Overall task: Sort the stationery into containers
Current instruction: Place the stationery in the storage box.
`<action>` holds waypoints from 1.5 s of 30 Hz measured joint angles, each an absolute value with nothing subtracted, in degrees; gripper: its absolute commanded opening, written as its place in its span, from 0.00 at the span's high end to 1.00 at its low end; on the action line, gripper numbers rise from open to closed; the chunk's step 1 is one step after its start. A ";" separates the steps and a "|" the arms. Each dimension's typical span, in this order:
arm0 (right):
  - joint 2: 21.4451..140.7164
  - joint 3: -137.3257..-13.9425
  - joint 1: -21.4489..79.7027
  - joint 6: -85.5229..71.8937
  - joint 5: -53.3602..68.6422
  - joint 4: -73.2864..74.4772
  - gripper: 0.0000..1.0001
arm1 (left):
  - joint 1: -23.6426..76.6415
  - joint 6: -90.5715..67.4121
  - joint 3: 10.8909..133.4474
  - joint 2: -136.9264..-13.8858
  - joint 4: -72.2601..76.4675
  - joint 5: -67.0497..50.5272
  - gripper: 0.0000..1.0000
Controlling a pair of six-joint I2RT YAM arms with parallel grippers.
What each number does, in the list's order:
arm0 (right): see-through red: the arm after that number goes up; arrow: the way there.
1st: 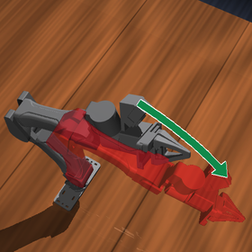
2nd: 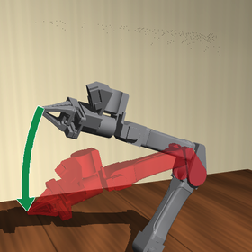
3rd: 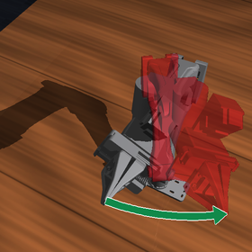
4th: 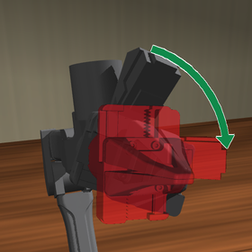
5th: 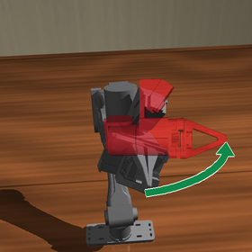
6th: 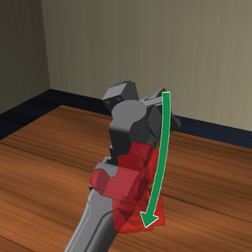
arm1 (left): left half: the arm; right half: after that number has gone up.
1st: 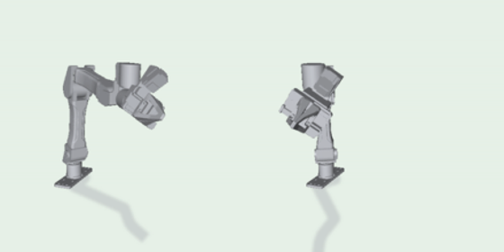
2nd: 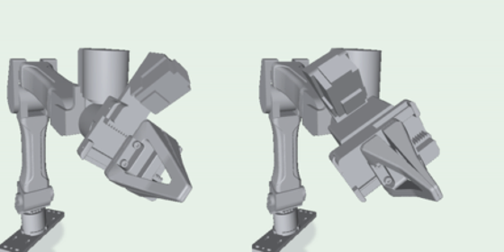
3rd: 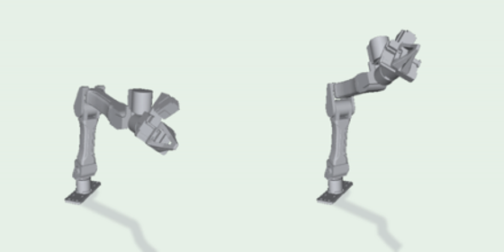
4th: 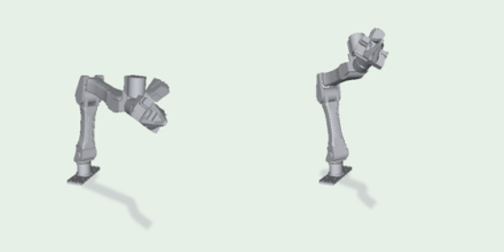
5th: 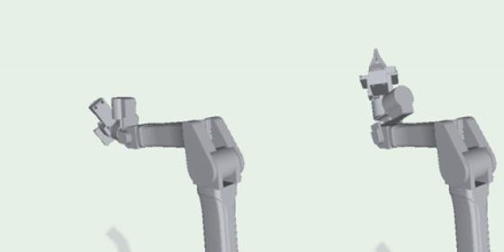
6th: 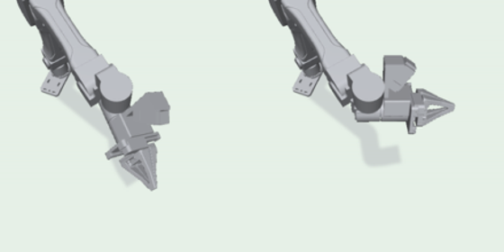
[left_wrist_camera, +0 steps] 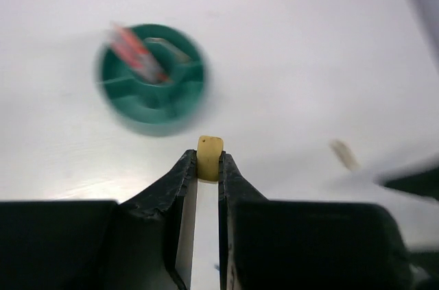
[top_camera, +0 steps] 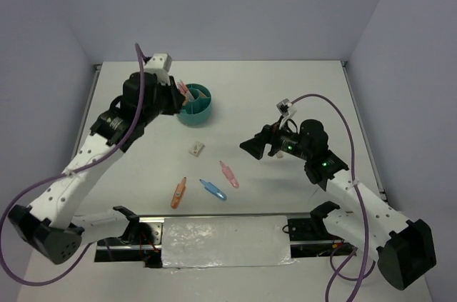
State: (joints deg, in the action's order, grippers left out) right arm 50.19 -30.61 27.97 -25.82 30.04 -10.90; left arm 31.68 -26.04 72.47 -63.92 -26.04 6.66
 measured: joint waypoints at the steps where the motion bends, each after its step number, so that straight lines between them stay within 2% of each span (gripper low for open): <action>1: 49.80 -30.63 27.03 -25.56 28.56 -8.49 0.00 | 28.56 -24.08 73.23 -65.87 -25.89 8.88 1.00; 4: 47.68 -30.63 26.26 -25.41 26.70 -3.46 0.00 | 18.61 -19.22 74.28 -73.32 -24.49 9.82 1.00; 8: 42.98 -30.44 26.26 -25.65 27.49 -1.58 0.00 | 6.17 -16.08 74.22 -82.81 -18.20 1.58 1.00; 11: 40.32 -30.41 26.26 -25.50 27.86 -0.16 0.00 | 0.91 -14.61 74.87 -88.86 -12.91 -5.21 0.99; 14: 38.39 -30.30 26.26 -24.69 27.88 1.80 0.00 | 0.47 -13.58 77.76 -95.59 -9.19 -12.38 0.92; 21: 34.92 -29.63 26.26 -21.82 28.14 5.72 0.00 | 1.28 -14.15 79.20 -105.69 -3.66 -23.35 0.86; 27: 33.93 -29.63 26.26 -21.12 28.18 7.51 0.00 | 0.99 -15.42 80.01 -106.78 -3.38 -25.26 0.62; 33: 33.69 -29.63 26.24 -21.10 28.23 7.86 0.00 | 0.93 -16.27 81.71 -106.78 -1.93 -27.16 0.57; 41: 33.82 -29.67 26.24 -21.08 26.92 8.71 0.00 | 0.93 -16.75 82.74 -108.81 -2.22 -28.71 0.56; 44: 36.12 -30.17 26.24 -21.37 23.42 9.63 0.00 | 0.89 -17.28 82.74 -109.32 -3.53 -27.44 0.47; 45: 36.99 -30.52 26.24 -21.37 22.15 10.04 0.00 | 0.89 -17.76 82.74 -109.30 -3.90 -26.72 0.39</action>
State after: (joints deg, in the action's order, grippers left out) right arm 36.99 -30.52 26.24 -21.37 22.15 10.04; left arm 0.89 -17.76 82.74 -109.30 -3.90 -26.72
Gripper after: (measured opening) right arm 0.996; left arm 0.492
